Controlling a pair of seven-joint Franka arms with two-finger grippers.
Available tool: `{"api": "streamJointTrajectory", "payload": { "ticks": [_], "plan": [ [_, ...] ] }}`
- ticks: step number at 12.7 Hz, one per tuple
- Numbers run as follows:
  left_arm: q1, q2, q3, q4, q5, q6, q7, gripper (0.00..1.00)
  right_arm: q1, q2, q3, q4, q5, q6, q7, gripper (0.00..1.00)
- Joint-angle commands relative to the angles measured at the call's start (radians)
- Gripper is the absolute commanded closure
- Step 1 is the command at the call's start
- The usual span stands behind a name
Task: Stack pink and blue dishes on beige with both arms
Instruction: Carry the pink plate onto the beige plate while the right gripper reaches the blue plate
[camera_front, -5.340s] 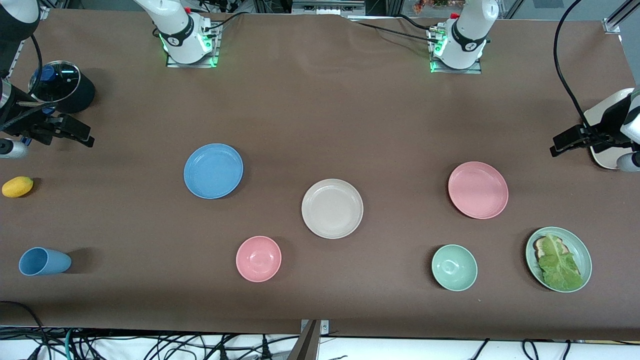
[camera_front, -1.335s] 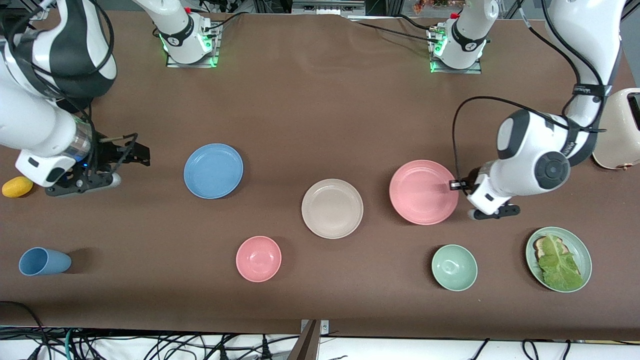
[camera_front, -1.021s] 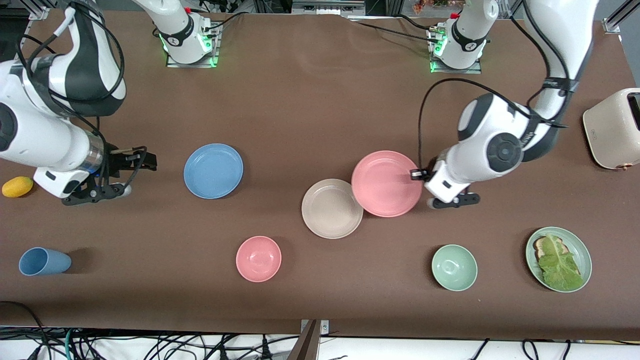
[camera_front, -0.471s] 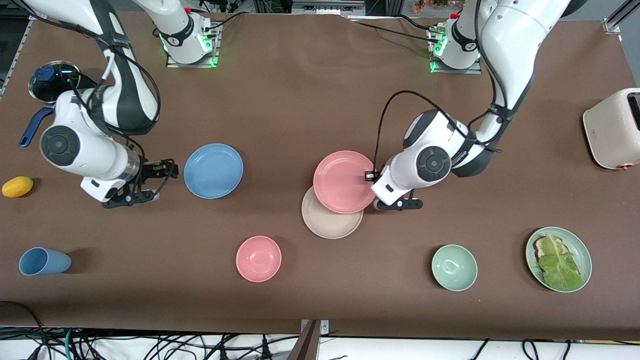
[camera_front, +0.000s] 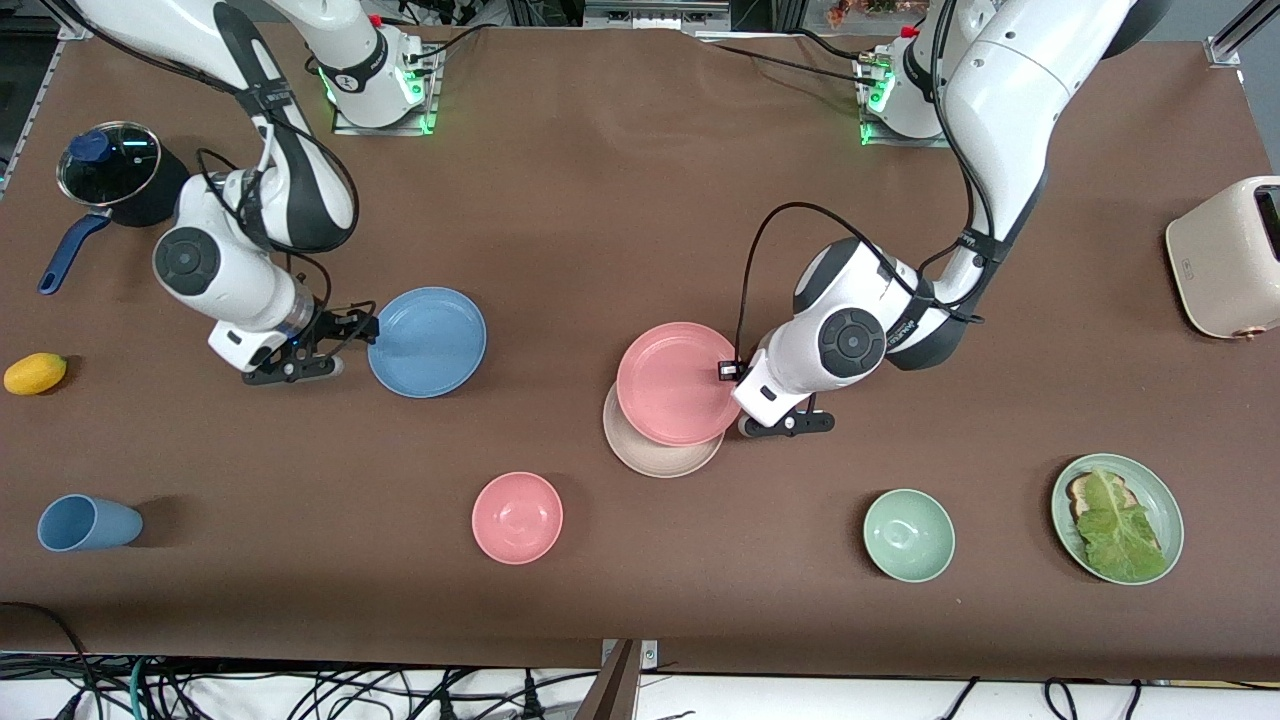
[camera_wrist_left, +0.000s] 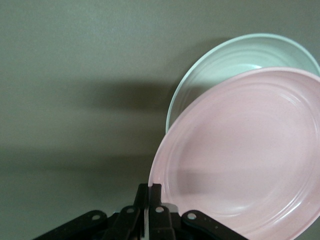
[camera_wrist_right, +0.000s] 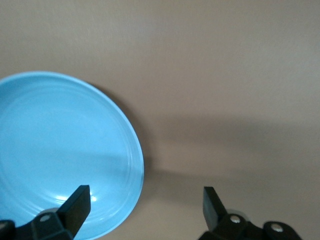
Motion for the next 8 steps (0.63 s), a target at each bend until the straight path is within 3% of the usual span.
{"api": "streamJointTrajectory", "payload": {
  "ticks": [1,3,4,5,8],
  "plan": [
    [-0.038,0.032,0.024,0.047,0.025,0.028,-0.035,1.0,-0.001,-0.051,0.001,-0.068,0.007,0.04,0.007,0.01],
    [-0.04,0.048,0.027,0.063,0.025,0.03,-0.035,1.0,-0.001,-0.028,0.002,-0.072,0.007,0.073,0.007,0.01],
    [-0.037,0.049,0.033,0.065,0.025,0.028,-0.025,0.6,-0.001,0.0,0.002,-0.072,0.007,0.11,0.006,0.02],
    [-0.037,0.048,0.038,0.068,0.023,0.028,-0.028,0.01,0.001,0.035,0.002,-0.072,0.007,0.167,0.007,0.03],
    [-0.02,0.019,0.046,0.068,0.03,0.015,-0.034,0.0,0.003,0.107,0.013,-0.072,0.007,0.276,0.029,0.06]
  ]
}}
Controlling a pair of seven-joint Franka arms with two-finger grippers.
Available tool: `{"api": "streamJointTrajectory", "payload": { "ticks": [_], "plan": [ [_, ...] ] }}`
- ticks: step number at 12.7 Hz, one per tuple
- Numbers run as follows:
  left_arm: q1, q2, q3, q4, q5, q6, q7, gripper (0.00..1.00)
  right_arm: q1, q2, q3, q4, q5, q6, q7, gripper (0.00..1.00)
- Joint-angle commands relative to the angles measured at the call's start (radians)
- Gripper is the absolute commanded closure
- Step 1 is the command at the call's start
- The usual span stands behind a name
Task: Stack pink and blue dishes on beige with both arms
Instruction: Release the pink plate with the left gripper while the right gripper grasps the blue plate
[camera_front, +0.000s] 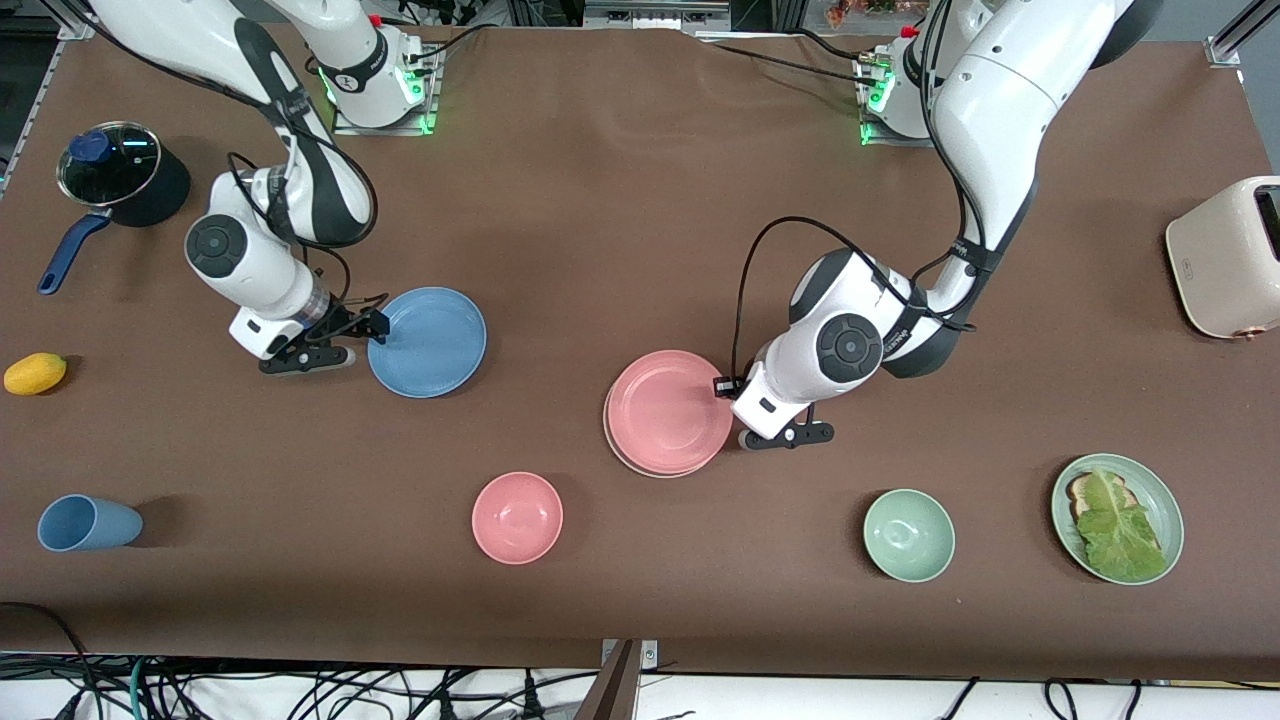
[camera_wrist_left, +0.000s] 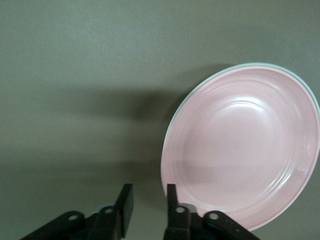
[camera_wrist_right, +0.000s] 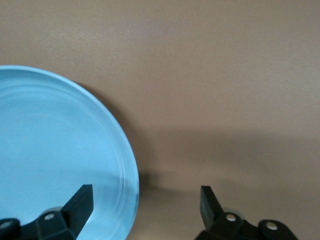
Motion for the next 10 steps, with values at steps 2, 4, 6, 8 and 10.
{"api": "streamJointTrajectory", "payload": {
  "ticks": [2,4,6,8,10],
  "plan": [
    [0.029,-0.03,0.005,0.023,0.029,-0.06,-0.021,0.0,0.004,0.031,0.013,-0.007,0.007,0.058,0.035,0.14],
    [0.066,-0.043,0.007,0.014,0.029,-0.071,-0.018,0.0,0.004,0.014,0.014,-0.009,0.007,0.049,0.032,0.31],
    [0.122,-0.061,0.007,0.009,0.04,-0.155,0.008,0.0,0.004,-0.01,0.016,-0.009,0.007,-0.005,0.037,0.54],
    [0.181,-0.081,0.005,0.009,0.052,-0.214,0.068,0.0,0.004,-0.019,0.02,-0.007,0.007,-0.019,0.037,0.76],
    [0.256,-0.107,0.004,0.011,0.052,-0.298,0.161,0.0,0.002,-0.019,0.022,-0.007,0.007,-0.02,0.038,1.0]
  ]
}}
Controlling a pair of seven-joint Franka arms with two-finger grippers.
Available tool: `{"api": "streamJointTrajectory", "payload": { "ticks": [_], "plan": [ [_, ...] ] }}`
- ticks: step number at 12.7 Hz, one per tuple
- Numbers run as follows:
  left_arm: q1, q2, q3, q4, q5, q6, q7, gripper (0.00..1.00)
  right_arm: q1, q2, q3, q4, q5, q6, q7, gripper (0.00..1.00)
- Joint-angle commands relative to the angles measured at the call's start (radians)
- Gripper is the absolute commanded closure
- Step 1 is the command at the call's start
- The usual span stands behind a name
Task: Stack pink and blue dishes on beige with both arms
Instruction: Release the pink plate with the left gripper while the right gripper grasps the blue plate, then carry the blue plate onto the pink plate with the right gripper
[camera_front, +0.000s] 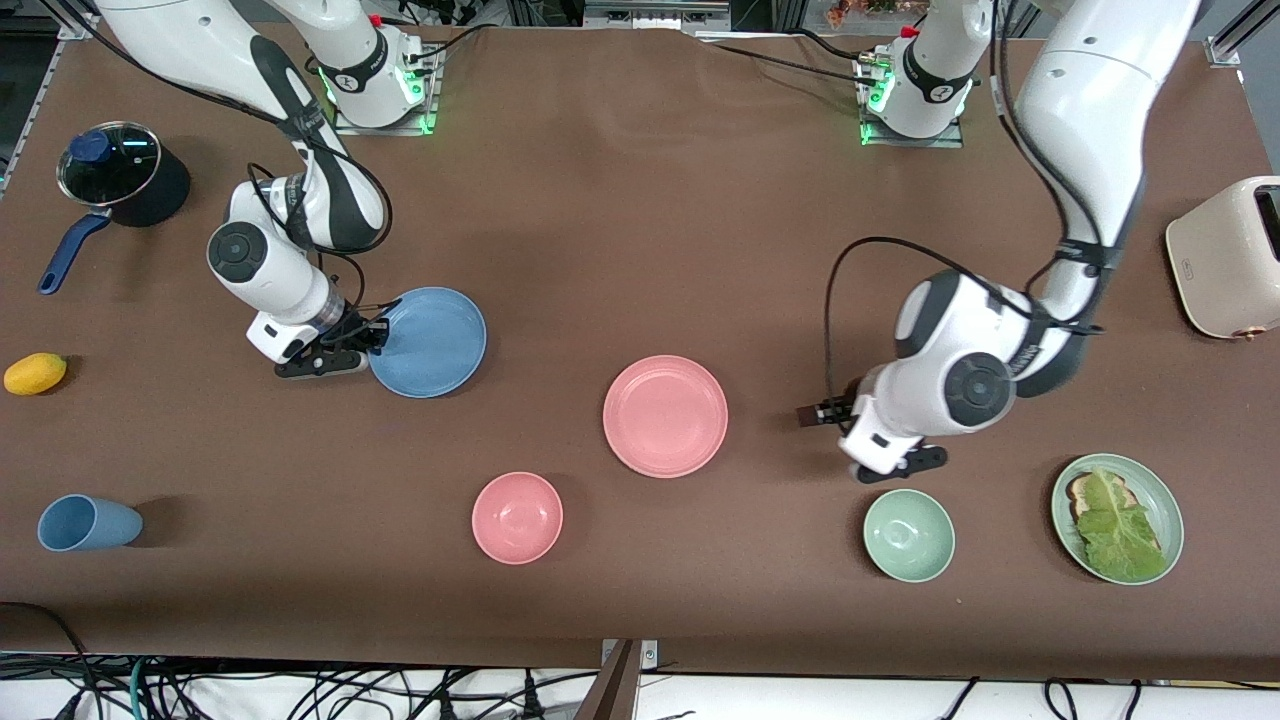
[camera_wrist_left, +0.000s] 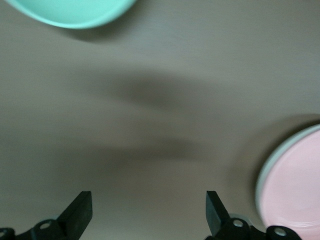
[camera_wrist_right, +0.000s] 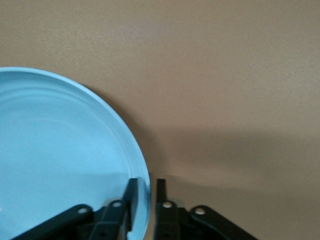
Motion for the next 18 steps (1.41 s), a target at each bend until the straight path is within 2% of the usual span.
{"api": "streamJointTrajectory", "payload": {
  "ticks": [1,3,5,7,9,11,13,14,15,18],
  "plan": [
    [0.093,-0.05,-0.007,-0.012,0.016,-0.104,0.121,0.0,-0.001,-0.025,0.009,-0.01,0.007,-0.019,0.01,1.0],
    [0.172,-0.075,-0.006,-0.009,0.016,-0.154,0.218,0.0,-0.001,-0.043,0.015,-0.006,0.007,-0.029,0.0,1.0],
    [0.222,-0.099,-0.004,-0.008,0.016,-0.207,0.266,0.0,-0.001,-0.071,0.023,0.029,0.007,-0.107,0.0,1.0],
    [0.282,-0.136,-0.007,-0.008,0.016,-0.248,0.266,0.0,-0.001,-0.085,0.043,0.173,0.007,-0.301,0.0,1.0],
    [0.309,-0.205,-0.001,-0.017,0.014,-0.282,0.273,0.0,0.008,-0.054,0.06,0.407,0.024,-0.557,0.031,1.0],
    [0.257,-0.265,0.072,-0.023,0.016,-0.303,0.296,0.0,0.054,-0.002,0.06,0.581,0.036,-0.684,0.089,1.0],
    [0.209,-0.327,0.138,-0.047,0.014,-0.306,0.329,0.0,0.1,0.047,0.06,0.648,0.066,-0.681,0.162,1.0],
    [0.132,-0.369,0.24,-0.06,0.01,-0.306,0.339,0.0,0.141,0.094,0.06,0.686,0.102,-0.675,0.219,1.0],
    [0.08,-0.392,0.309,-0.055,-0.005,-0.306,0.335,0.0,0.187,0.151,0.058,0.753,0.114,-0.657,0.293,1.0],
    [0.044,-0.433,0.332,-0.054,-0.025,-0.296,0.347,0.0,0.296,0.271,0.057,0.911,0.111,-0.643,0.527,1.0]
  ]
}}
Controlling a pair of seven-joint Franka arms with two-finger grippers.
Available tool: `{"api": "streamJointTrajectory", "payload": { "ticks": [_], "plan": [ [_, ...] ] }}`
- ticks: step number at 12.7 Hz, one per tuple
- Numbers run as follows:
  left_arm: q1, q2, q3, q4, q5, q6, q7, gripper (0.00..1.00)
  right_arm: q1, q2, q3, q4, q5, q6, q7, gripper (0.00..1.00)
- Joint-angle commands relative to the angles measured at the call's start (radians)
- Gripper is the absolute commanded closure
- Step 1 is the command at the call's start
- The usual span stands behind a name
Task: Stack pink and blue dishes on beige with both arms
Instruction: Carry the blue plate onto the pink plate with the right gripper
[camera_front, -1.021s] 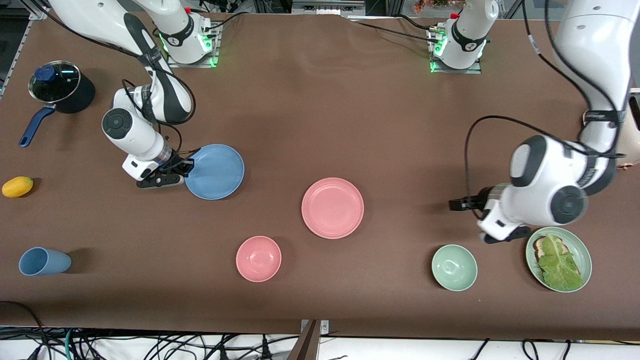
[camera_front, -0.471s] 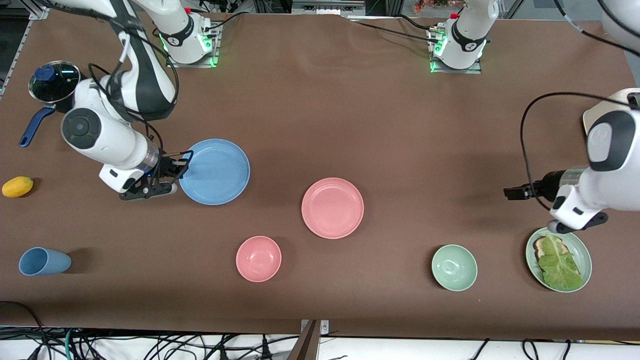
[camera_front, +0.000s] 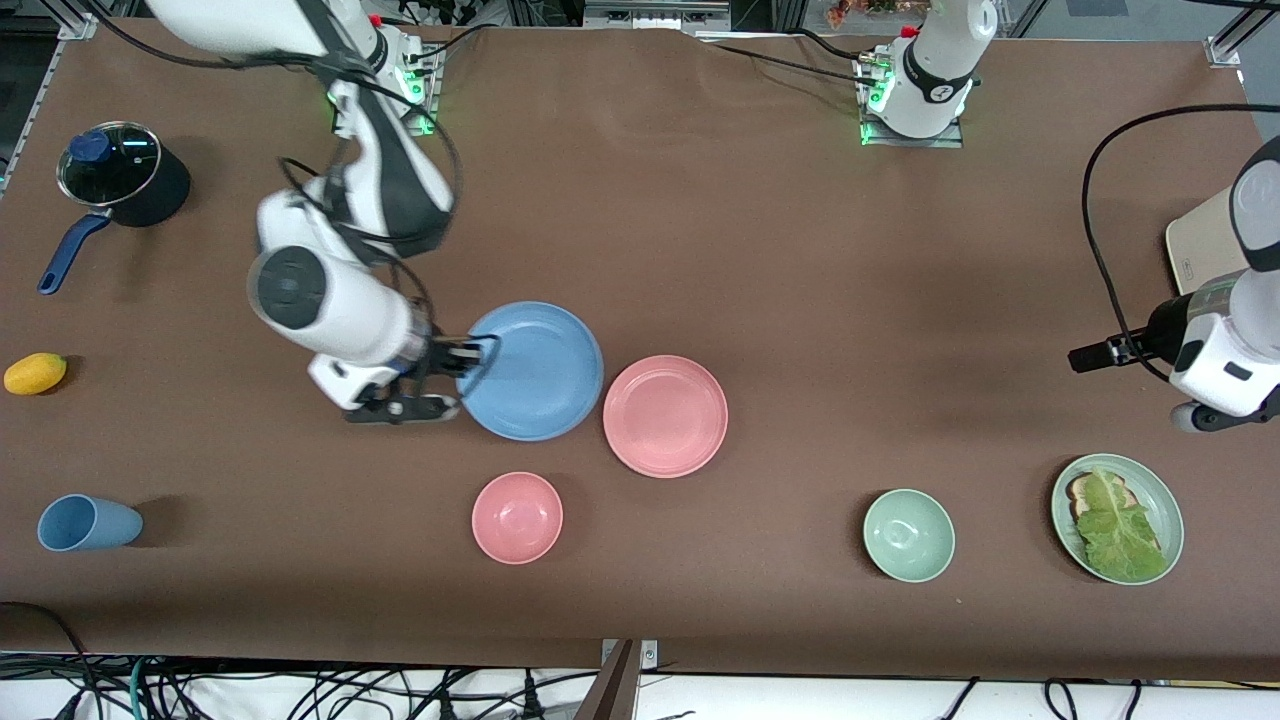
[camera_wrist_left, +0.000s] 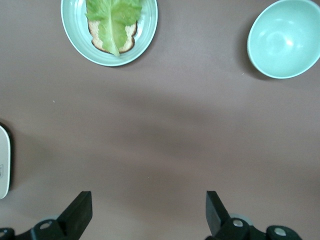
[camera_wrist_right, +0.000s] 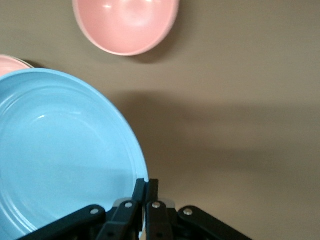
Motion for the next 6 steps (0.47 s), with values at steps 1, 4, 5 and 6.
{"api": "streamJointTrajectory", "payload": {
  "ticks": [1,4,5,6],
  "plan": [
    [-0.045,-0.07,0.035,-0.038,-0.024,0.01,0.035,0.0,0.079,0.115,-0.008,0.163,0.009,-0.011,0.163,1.0],
    [-0.078,-0.124,0.044,-0.053,-0.039,0.01,0.045,0.0,0.15,0.18,-0.008,0.17,0.004,0.121,0.306,1.0],
    [-0.085,-0.139,0.052,-0.059,-0.044,0.009,0.118,0.0,0.182,0.203,-0.011,0.17,0.0,0.161,0.351,1.0],
    [-0.092,-0.171,0.058,-0.086,-0.045,0.009,0.216,0.0,0.205,0.223,-0.014,0.17,-0.006,0.203,0.386,1.0]
  ]
}}
